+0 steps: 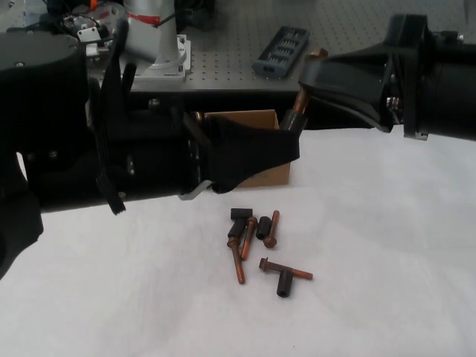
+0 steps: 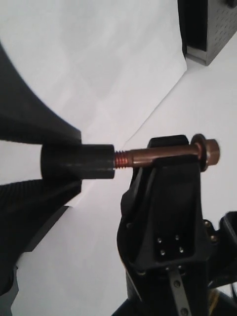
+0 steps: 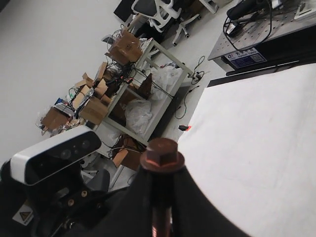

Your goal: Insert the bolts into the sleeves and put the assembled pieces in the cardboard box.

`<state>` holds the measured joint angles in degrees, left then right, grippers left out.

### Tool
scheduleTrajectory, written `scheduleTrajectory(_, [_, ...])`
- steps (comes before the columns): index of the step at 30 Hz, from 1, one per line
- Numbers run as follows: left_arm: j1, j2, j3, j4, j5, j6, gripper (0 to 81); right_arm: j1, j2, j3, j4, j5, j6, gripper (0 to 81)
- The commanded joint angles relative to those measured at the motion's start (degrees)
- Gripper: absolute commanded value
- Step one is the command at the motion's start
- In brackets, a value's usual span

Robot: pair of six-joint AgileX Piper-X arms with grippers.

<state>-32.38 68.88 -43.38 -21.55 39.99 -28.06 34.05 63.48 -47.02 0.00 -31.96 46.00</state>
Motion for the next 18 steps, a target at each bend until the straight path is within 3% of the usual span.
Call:
scheduleTrajectory(1, [0.6, -0.6, -1.0, -4.2, -5.1, -0.6, 0.6, 0.1, -0.9, 0.1, 2.6, -3.8, -0.7, 2.8])
scheduleTrajectory(18, [0.6, -0.6, -1.0, -4.2, -6.4, -0.6, 0.6, 0.1, -0.9, 0.1, 3.0, -8.9, -1.3, 1.7])
